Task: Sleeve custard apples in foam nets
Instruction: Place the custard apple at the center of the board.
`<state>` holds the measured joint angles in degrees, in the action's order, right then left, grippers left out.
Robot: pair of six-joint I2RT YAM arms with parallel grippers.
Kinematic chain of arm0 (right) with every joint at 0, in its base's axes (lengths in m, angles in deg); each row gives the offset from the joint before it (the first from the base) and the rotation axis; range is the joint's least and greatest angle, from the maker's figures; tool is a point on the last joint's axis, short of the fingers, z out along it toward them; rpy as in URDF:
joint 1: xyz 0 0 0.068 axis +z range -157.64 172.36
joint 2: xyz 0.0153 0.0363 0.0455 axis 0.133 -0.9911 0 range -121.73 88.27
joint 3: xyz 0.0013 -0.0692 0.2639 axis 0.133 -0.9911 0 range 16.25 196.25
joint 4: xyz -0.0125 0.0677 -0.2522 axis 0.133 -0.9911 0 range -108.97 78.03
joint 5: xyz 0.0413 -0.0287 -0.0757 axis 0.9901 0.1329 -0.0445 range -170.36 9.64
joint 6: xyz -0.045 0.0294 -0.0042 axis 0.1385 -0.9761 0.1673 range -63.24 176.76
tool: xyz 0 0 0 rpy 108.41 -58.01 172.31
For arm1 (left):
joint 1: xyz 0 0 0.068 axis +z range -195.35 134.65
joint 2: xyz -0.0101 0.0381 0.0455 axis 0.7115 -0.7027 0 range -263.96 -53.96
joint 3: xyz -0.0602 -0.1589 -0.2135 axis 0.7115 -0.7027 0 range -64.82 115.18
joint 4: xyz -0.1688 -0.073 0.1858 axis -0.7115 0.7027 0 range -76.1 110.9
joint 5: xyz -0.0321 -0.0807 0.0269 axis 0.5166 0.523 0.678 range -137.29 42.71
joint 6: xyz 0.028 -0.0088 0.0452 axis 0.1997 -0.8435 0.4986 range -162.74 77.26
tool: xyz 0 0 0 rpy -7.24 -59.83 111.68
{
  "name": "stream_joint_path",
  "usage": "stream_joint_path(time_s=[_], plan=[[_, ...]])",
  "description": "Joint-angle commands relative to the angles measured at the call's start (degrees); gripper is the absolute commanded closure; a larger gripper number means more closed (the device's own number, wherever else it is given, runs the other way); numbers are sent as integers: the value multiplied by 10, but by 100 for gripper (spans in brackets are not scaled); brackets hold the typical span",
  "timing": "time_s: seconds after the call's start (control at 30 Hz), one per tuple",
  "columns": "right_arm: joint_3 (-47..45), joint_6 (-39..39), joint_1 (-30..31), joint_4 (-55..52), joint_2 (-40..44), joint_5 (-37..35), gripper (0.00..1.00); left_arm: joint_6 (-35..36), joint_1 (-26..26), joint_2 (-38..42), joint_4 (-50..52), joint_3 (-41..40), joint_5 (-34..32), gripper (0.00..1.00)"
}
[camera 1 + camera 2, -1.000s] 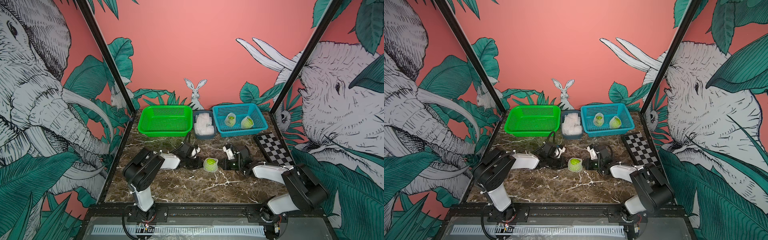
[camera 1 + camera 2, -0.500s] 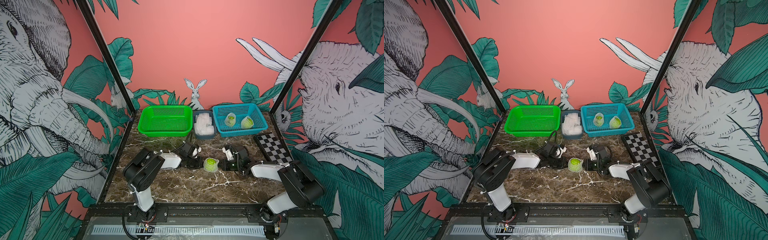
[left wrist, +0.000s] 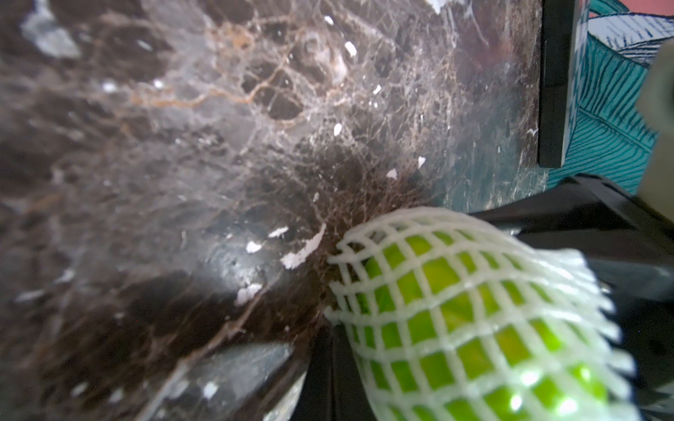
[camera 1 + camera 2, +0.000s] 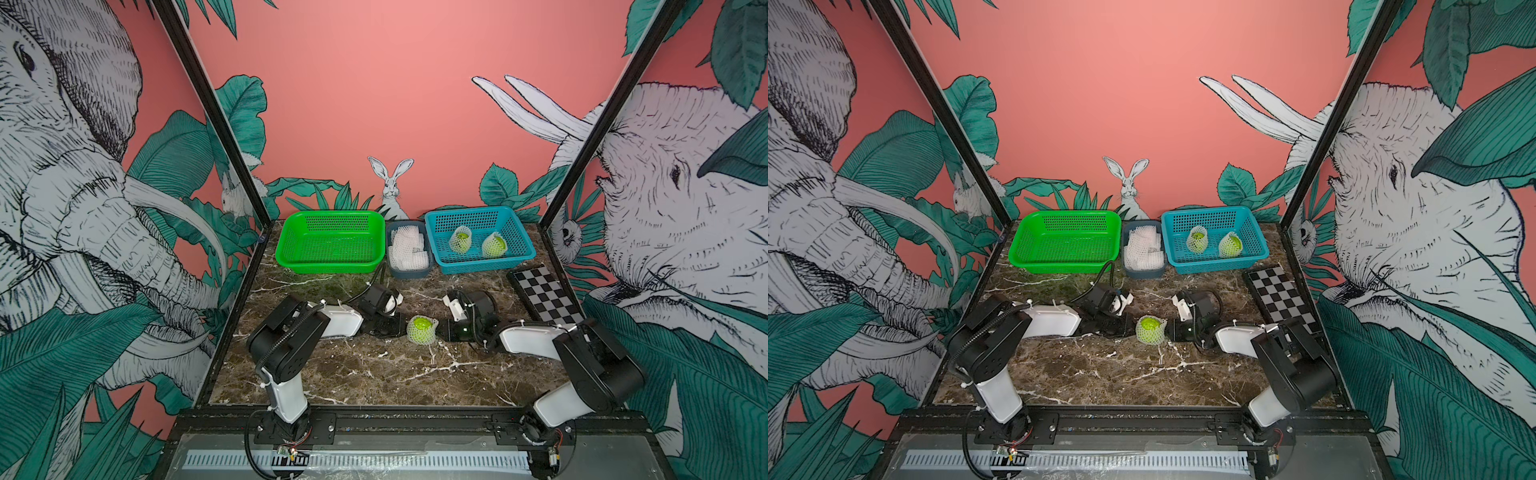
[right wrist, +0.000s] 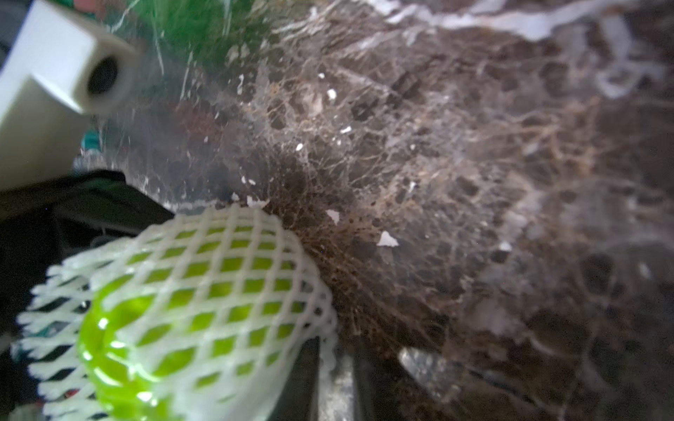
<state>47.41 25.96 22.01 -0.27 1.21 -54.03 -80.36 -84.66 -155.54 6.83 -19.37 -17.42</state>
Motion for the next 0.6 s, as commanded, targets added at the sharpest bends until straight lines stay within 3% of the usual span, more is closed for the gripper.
stream_joint_path(time_s=[0.0, 0.1, 0.4, 0.5, 0.57], plan=[[21, 24, 2, -57, 49, -35, 56, 14, -4, 9, 30, 6, -15, 100], [29, 41, 0, -112, 89, -67, 40, 16, -4, 14, 31, 6, -15, 100], [89, 101, 4, -258, 170, -136, 20, 9, -4, 13, 20, 7, -11, 100], [113, 131, 23, -291, 178, -149, 4, 10, -4, 12, 21, 9, -11, 100], [145, 152, 46, -327, 166, -156, 1, 10, -5, 12, 21, 9, -12, 100]])
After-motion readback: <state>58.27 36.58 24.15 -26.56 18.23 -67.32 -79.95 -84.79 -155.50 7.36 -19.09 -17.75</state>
